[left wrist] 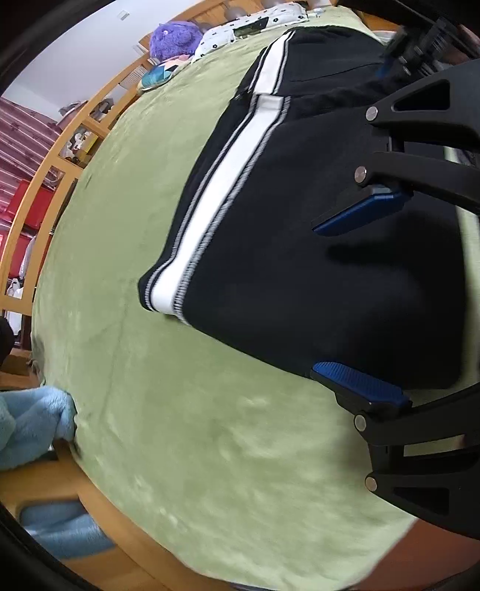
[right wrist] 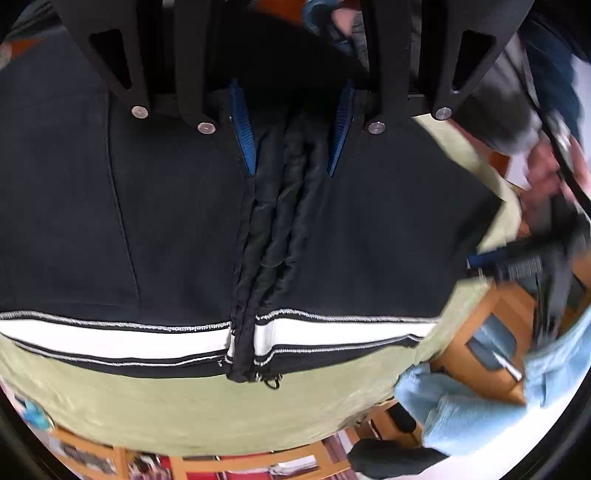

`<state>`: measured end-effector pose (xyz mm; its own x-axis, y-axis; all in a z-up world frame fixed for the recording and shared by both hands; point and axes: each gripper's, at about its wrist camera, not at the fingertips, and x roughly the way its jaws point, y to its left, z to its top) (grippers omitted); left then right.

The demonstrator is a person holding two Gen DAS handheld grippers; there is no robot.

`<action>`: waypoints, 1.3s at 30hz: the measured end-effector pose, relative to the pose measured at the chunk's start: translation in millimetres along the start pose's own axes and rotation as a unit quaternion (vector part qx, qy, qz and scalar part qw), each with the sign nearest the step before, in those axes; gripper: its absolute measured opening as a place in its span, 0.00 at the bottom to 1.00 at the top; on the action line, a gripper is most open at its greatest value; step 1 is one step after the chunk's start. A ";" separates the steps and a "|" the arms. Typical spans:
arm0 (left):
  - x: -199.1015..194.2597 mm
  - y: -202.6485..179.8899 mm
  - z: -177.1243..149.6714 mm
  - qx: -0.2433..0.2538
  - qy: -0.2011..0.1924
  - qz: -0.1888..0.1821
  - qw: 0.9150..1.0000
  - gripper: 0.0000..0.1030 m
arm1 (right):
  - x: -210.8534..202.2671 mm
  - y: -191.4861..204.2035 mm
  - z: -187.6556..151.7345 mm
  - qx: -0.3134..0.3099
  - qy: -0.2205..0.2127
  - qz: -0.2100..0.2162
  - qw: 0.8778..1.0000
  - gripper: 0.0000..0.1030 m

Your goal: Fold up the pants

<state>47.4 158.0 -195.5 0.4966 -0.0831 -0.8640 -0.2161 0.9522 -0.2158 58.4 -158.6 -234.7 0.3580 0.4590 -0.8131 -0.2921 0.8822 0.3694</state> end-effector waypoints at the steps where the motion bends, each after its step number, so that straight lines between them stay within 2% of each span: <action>1: -4.6 1.7 -7.7 -0.002 -0.003 -0.005 1.000 0.74 | -7.5 -4.2 -1.0 0.011 -0.004 0.018 1.000 0.48; 3: -9.8 4.7 -17.8 -0.004 -0.009 -0.002 1.000 0.76 | -19.1 -11.1 -5.7 0.023 -0.015 0.023 0.999 0.58; 6: -6.5 18.7 -31.9 -0.030 -0.003 -0.019 0.999 0.76 | -33.1 -23.1 -17.5 0.027 -0.031 0.003 0.999 0.58; 9: 10.1 38.3 -38.6 -0.078 0.006 -0.052 0.996 0.76 | -44.8 -41.7 -32.7 0.046 -0.023 -0.034 0.998 0.58; 11: 15.9 47.1 -35.6 -0.106 -0.005 -0.075 0.992 0.74 | -57.8 -56.5 -44.2 0.059 -0.025 -0.051 0.997 0.58; 13: 18.6 43.1 -31.0 -0.106 -0.014 -0.085 0.991 0.74 | -71.2 -66.0 -53.4 0.071 -0.031 -0.066 0.995 0.58; 14: 20.5 39.7 -28.0 -0.101 -0.014 -0.093 0.990 0.70 | -78.3 -70.9 -58.2 0.076 -0.034 -0.077 0.994 0.58; 16: 23.8 34.4 -24.7 -0.099 -0.010 -0.076 0.992 0.52 | -90.6 -81.8 -65.4 0.086 -0.041 -0.095 0.991 0.58; 17: 23.1 33.3 -22.0 -0.098 -0.008 -0.064 0.993 0.36 | -95.5 -86.3 -67.9 0.094 -0.045 -0.102 0.989 0.58; 18: 18.6 33.6 -18.4 -0.098 -0.009 -0.066 0.993 0.26 | -100.1 -91.9 -69.7 0.105 -0.050 -0.107 0.987 0.58; 21: -11.1 29.1 -5.5 -0.095 -0.032 -0.098 0.990 0.18 | -118.3 -110.3 -74.3 0.135 -0.069 -0.112 0.982 0.58; 23: -37.1 9.2 5.4 -0.064 -0.056 -0.094 0.992 0.18 | -132.2 -119.4 -73.8 0.135 -0.085 -0.121 0.980 0.58; 26: -79.9 -49.0 20.5 0.018 -0.099 -0.078 0.992 0.17 | -160.9 -136.0 -69.7 0.132 -0.119 -0.150 0.973 0.58; 29: -115.9 -118.5 31.4 0.085 -0.125 -0.081 0.985 0.17 | -189.8 -152.9 -62.8 0.135 -0.151 -0.153 0.967 0.58; 32: -148.6 -193.9 33.5 0.151 -0.146 -0.082 0.974 0.16 | -210.2 -167.8 -61.0 0.135 -0.170 -0.170 0.961 0.58; 35: -170.3 -272.5 30.1 0.209 -0.154 -0.096 0.961 0.16 | -230.3 -184.8 -64.9 0.115 -0.178 -0.229 0.950 0.58; 37: -168.4 -324.7 29.0 0.240 -0.143 -0.109 0.954 0.16 | -243.8 -198.6 -71.6 0.113 -0.183 -0.267 0.939 0.58; 39: -158.2 -382.3 18.2 0.274 -0.130 -0.127 0.945 0.16 | -254.4 -216.4 -81.6 0.128 -0.178 -0.276 0.936 0.58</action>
<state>66.8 -187.6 32.0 0.6799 -0.3214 -0.6592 0.3688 0.9268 -0.0715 -41.8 -474.8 -144.5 0.6783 -0.1091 -0.7267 0.2310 0.9704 0.0699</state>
